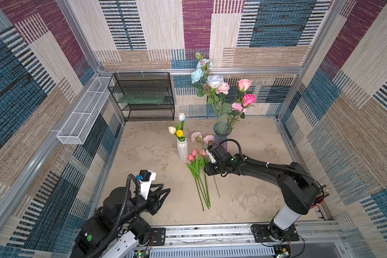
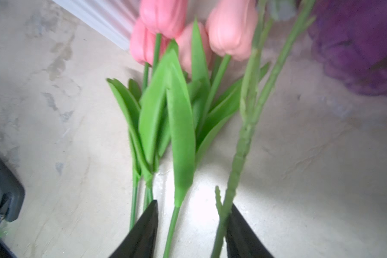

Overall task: Pick out pink flowers from the vase
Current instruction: Place the flower at the center of the board.

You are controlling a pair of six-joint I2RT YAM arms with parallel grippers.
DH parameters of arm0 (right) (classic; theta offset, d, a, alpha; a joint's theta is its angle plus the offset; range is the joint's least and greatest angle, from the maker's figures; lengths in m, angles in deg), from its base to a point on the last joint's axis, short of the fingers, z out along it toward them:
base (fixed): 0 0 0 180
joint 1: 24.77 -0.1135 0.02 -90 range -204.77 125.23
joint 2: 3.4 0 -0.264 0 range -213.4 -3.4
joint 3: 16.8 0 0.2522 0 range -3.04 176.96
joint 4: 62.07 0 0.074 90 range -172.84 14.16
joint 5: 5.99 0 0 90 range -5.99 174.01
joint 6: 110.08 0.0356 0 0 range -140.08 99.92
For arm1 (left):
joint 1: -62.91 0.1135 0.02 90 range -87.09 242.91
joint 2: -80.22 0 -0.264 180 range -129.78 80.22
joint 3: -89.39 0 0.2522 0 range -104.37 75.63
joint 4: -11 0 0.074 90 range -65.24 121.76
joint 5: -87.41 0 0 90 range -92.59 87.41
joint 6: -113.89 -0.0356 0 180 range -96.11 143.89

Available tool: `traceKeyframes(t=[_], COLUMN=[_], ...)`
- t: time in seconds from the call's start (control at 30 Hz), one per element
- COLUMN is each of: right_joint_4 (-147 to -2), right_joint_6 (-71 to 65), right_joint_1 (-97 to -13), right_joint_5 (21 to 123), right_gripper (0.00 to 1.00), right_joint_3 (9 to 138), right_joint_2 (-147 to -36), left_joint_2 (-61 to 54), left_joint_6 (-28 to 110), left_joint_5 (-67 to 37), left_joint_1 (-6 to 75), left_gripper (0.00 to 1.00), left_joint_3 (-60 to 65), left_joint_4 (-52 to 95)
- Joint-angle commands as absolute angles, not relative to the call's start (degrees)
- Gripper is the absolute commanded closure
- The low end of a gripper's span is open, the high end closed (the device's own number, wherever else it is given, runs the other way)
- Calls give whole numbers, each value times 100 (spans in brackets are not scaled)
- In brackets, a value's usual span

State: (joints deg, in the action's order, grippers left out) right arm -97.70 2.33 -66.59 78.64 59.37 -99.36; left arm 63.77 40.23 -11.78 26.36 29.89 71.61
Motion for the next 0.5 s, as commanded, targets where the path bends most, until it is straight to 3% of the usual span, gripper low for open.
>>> traceKeyframes(t=[0.0, 0.2, 0.47], right_joint_4=[-9834, -9681, -9172], right_joint_6=[-56, -127, 107], right_joint_1=[-6556, -6310, -6228], right_joint_5=[7676, 7427, 7984], right_gripper=[51, 54, 71], right_joint_3=[6089, 5967, 5373], right_joint_2=[-9669, -9323, -8690], left_joint_2=[6374, 6378, 6413], left_joint_6=[3952, 3966, 3997], left_joint_5=[-1063, -980, -916], left_joint_1=[2665, 2661, 2668], left_gripper=[55, 55, 56], left_joint_3=[3006, 3012, 3006], left_joint_4=[7002, 6998, 7023])
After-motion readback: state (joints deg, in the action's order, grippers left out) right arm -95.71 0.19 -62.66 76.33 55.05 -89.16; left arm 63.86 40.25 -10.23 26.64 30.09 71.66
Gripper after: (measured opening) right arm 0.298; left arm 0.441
